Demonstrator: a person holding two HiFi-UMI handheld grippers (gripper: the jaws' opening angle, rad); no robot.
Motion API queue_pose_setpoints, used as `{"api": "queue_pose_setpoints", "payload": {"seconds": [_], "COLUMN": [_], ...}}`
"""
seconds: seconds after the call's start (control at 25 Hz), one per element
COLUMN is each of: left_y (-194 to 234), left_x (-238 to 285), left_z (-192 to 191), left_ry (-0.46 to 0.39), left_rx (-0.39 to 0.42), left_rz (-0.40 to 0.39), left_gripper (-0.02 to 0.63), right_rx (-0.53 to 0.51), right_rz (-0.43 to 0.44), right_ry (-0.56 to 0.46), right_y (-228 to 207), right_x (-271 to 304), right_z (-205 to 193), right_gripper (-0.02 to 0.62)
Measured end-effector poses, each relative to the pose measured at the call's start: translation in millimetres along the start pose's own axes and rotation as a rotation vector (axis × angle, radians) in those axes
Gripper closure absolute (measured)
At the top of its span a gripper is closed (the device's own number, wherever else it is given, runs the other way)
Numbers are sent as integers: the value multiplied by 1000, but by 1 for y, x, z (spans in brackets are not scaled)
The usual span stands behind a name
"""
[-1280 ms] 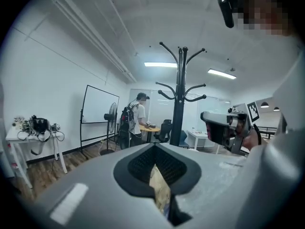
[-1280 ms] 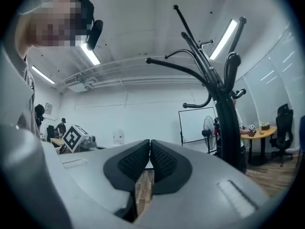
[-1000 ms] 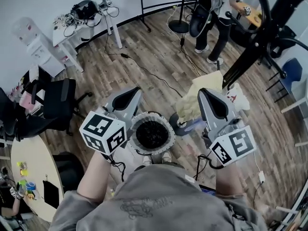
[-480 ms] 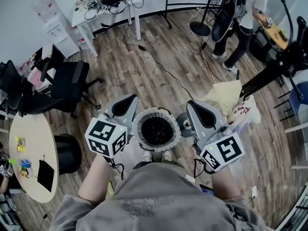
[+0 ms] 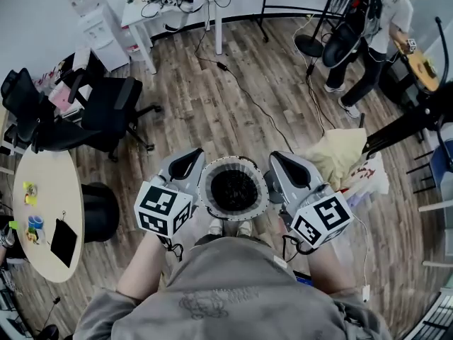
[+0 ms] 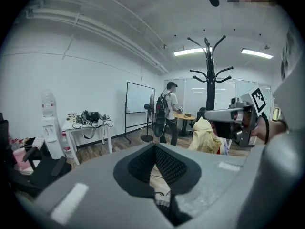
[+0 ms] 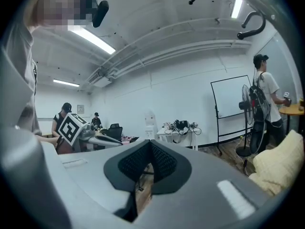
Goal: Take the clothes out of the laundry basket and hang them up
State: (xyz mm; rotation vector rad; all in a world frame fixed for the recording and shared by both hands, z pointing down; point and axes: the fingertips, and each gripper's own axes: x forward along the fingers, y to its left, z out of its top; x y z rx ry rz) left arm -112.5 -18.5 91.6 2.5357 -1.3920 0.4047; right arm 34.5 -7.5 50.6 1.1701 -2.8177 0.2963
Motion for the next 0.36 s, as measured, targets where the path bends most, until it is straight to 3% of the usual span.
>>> {"api": "queue_pose_setpoints", "payload": {"seconds": [0.36], "left_y": [0], "left_x": [-3], "left_z": [7], "left_ry": [-6], "left_rx": [-2], "left_rz": [2], "left_gripper": [603], "right_rx": [-31], "right_rz": [5], "right_ry": [2], "right_y": [-2], "right_x": [-2], "right_z": [7], "right_gripper": [569]}}
